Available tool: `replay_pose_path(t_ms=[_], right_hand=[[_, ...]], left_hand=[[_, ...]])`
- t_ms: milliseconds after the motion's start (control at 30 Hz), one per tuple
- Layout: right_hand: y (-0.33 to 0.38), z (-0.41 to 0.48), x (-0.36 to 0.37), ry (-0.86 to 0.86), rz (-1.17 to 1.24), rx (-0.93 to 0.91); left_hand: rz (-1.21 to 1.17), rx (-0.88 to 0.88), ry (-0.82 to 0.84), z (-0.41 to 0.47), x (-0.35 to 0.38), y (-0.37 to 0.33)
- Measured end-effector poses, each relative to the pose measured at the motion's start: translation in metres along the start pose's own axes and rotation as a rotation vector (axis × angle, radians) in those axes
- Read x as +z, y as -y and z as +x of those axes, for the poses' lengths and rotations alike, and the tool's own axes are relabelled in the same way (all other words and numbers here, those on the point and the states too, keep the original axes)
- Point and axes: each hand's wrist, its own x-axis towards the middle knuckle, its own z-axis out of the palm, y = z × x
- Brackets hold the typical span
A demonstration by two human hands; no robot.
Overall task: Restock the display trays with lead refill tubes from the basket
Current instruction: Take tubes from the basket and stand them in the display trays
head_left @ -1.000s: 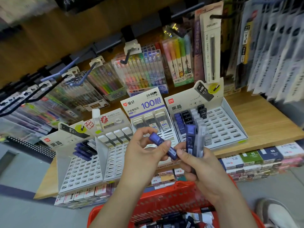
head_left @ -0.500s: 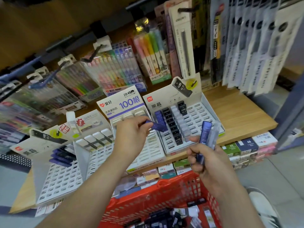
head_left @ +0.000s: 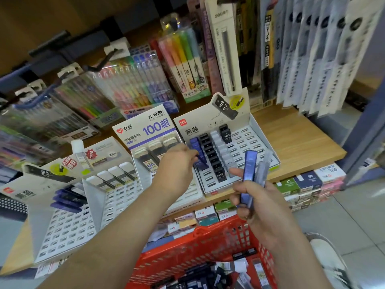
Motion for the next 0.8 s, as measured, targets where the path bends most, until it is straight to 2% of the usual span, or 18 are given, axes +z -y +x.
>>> replay_pose_path(t_ms=[133,267,333,367,400,467,500,533,600,800], right_hand=[[0.002,-0.002,0.003,0.018,-0.019,0.003],[0.006,-0.007,0.008,0.069,-0.001,0.029],[0.006,-0.006,0.008,0.092,0.008,0.024],[0.006,-0.007,0.009,0.105,0.005,0.027],[0.006,-0.007,0.009,0.123,-0.001,0.033],[0.006,-0.008,0.009,0.175,-0.003,0.043],[0.007,-0.008,0.01,0.206,0.0,0.054],[0.007,-0.009,0.01,0.236,0.005,0.065],[0.009,-0.011,0.013,0.273,0.008,0.078],[0.01,-0.012,0.018,0.198,-0.036,0.051]], left_hand=[[-0.13,-0.078,-0.067,0.003,0.002,-0.005],[-0.027,-0.039,-0.134,0.0,0.009,-0.005],[-0.048,-0.071,-0.152,0.0,0.007,-0.008],[-0.139,-0.11,-0.146,-0.002,0.003,-0.012],[-0.333,-0.173,-0.109,-0.004,-0.002,-0.017],[-0.974,-0.304,0.074,-0.01,-0.016,-0.028],[-1.204,-0.349,0.181,-0.014,-0.021,-0.033],[-1.29,-0.35,0.262,-0.018,-0.024,-0.035],[-1.294,-0.317,0.314,-0.025,-0.028,-0.038],[-1.374,-0.489,-0.004,-0.034,-0.029,-0.025]])
